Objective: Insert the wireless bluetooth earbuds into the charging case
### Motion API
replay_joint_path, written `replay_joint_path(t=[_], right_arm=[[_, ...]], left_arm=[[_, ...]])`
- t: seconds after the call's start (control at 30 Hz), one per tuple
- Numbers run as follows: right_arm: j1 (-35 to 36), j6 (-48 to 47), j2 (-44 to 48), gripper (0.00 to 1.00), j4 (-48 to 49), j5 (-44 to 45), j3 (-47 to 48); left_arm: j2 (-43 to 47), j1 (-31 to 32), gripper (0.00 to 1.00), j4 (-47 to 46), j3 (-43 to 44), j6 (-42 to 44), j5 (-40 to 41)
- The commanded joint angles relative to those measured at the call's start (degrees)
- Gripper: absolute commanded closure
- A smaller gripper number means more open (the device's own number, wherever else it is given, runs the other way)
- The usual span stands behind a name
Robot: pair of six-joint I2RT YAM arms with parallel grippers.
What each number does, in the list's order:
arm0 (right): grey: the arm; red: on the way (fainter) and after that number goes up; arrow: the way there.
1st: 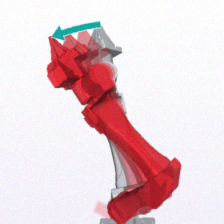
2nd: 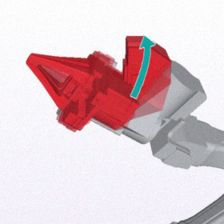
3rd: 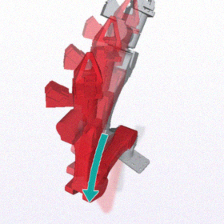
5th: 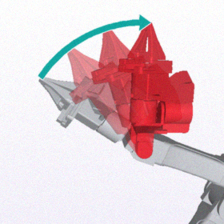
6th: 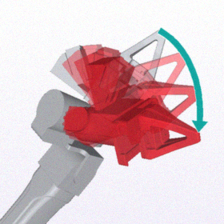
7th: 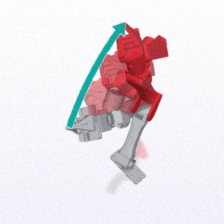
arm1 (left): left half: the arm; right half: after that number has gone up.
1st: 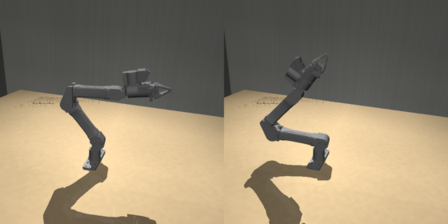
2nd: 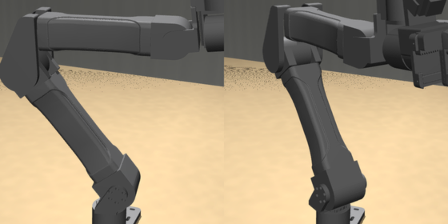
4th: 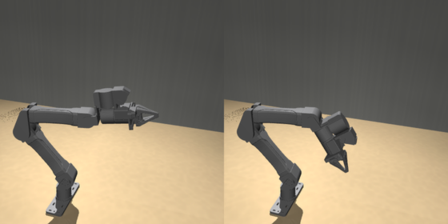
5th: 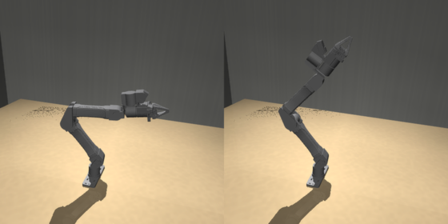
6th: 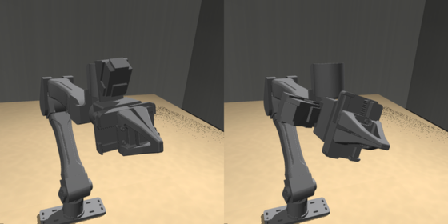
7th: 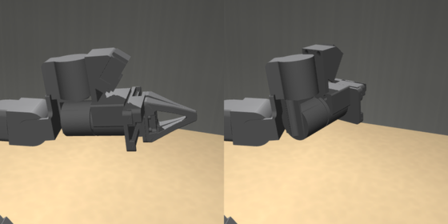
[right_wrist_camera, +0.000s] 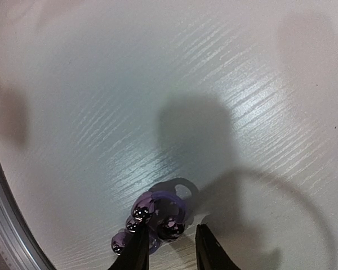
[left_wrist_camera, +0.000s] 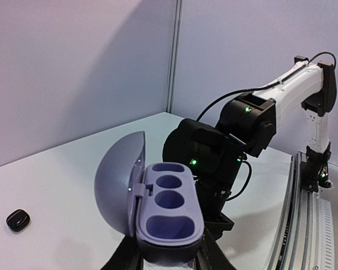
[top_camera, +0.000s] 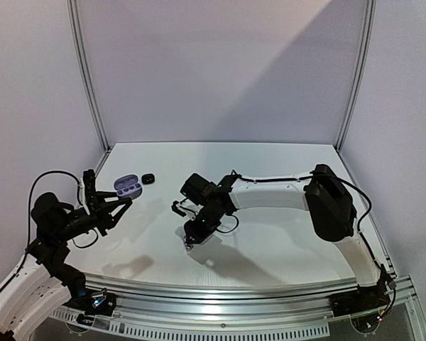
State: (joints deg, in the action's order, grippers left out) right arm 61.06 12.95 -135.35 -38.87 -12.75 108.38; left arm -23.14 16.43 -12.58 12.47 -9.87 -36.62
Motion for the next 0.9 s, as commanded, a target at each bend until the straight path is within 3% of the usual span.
replay_joint_path(t=[0.0,0.87], right_arm=[[0.35,1.37,-2.32,0.72,-0.02,0.4,1.3],[0.3,0.33,-1.79,0.67,1.02,2.49,6.1]], left_arm=[[0.46,-0.71,1.0,-0.69,-0.87,0.1,0.23],[1.6,-0.76,1.0,-0.77,-1.04,-0.07,0.23]])
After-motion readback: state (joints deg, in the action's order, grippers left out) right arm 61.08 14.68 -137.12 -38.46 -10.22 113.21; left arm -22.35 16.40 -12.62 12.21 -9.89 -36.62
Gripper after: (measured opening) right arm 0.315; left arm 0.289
